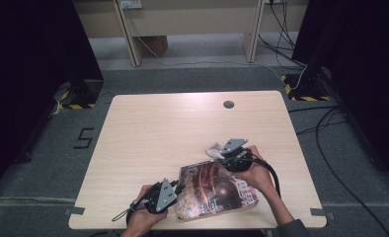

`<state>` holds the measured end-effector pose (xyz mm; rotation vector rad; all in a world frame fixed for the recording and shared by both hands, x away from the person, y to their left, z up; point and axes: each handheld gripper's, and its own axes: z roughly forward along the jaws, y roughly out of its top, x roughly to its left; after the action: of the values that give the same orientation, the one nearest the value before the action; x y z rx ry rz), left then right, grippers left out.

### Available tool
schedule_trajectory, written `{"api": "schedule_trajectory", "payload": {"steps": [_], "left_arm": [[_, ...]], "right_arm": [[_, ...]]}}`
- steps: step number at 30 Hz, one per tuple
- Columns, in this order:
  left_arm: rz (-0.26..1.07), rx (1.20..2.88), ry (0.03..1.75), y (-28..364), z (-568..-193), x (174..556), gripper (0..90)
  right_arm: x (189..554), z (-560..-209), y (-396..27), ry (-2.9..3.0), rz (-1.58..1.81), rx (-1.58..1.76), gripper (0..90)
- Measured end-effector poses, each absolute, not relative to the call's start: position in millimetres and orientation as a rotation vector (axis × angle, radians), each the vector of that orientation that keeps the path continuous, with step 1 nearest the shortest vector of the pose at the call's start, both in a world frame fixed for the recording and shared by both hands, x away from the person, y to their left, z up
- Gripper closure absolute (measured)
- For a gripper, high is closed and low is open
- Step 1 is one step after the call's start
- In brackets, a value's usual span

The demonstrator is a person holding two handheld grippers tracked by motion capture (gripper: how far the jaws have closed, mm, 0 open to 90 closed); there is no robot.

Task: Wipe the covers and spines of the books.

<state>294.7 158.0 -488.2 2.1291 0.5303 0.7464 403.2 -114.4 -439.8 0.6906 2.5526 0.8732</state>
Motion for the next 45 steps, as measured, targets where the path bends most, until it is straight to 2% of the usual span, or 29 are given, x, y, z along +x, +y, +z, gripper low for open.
{"api": "schedule_trajectory", "payload": {"steps": [20, 45], "left_arm": [[0.754, 2.132, 0.528, 157.8, -488.0, 294.3, 74.7], [0.772, 2.14, 0.515, 156.2, -488.5, 293.7, 74.7]], "right_arm": [[372.9, -418.3, -70.1, 2.559, 1.011, 0.509, 77.1], [344.4, -403.1, -37.1, 2.552, 1.097, 0.337, 76.7]]}}
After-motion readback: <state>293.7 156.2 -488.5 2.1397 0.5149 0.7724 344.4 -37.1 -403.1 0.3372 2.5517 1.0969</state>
